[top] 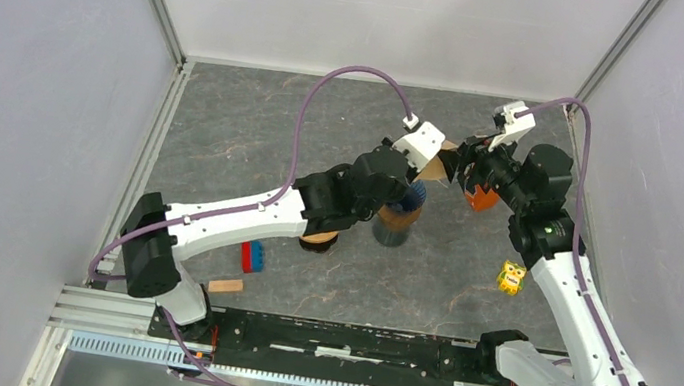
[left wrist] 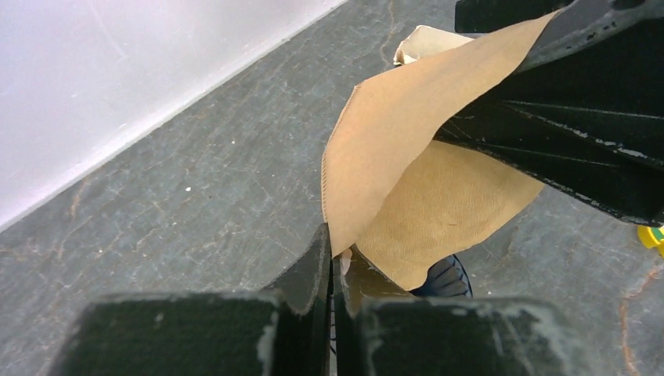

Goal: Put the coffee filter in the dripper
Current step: Adjust the coffee filter.

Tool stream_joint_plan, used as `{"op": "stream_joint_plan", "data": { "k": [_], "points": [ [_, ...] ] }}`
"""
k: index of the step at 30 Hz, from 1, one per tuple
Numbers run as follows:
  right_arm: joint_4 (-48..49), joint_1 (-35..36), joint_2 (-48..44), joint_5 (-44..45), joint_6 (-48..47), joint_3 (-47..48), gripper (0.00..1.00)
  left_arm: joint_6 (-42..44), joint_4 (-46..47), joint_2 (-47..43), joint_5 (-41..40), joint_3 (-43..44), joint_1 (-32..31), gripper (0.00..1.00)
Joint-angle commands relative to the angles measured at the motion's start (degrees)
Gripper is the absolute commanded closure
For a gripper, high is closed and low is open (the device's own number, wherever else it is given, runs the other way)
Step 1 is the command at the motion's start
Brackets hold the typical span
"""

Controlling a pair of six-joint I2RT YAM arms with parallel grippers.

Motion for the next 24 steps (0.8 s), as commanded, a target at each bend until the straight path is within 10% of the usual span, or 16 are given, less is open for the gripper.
{"op": "stream_joint_plan", "data": {
  "k": [1, 11, 24],
  "points": [
    [2.91, 0.07, -0.38, -0.59, 2.59, -1.10, 0.30, 3.93, 5.49, -1.67, -4.11, -0.57, -0.50, 0.95],
    [11.38, -2.82, 0.23, -10.33, 14.37, -6.26, 0.32, 2.49, 7.34, -2.12, -6.19, -1.17, -0.51, 0.98],
    [23.06, -5.44, 0.78, -18.29, 26.00, -11.20, 0.97, 4.29, 10.20, -3.33, -6.00, -3.74, -0.52, 0.96]
  ]
}}
